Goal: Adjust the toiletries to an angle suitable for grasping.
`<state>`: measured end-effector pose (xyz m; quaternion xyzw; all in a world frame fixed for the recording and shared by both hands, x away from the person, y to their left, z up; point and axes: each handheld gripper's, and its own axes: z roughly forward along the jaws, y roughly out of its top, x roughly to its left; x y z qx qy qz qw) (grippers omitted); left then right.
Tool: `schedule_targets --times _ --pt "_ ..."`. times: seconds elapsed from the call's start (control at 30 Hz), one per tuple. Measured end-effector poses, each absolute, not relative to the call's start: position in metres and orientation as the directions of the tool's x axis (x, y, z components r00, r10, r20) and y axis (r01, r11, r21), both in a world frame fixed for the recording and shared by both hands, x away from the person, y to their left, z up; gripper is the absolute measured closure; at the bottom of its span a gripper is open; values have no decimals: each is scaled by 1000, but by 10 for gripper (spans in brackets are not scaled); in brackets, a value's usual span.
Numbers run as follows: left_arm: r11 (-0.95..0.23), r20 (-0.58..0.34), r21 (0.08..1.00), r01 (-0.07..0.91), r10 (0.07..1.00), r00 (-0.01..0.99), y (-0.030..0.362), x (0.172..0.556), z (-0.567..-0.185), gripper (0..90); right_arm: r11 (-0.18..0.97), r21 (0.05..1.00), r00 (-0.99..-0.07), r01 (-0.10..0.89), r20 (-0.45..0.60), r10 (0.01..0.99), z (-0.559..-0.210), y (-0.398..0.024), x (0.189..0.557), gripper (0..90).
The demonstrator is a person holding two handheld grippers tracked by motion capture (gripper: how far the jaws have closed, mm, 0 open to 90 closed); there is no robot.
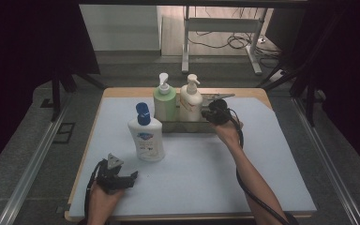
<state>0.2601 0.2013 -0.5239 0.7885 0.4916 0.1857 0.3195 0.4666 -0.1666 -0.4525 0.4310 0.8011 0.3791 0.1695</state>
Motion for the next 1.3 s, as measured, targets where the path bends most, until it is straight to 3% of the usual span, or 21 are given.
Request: schedule_targets --times 0.63,1.3 --pt "-312 -22 686 657 894 447 201 260 -524 148 360 731 -569 579 46 821 -459 -159 468 895" --pt "-312 -22 686 657 894 447 201 260 -524 148 406 725 -632 557 52 773 -457 -140 463 894"
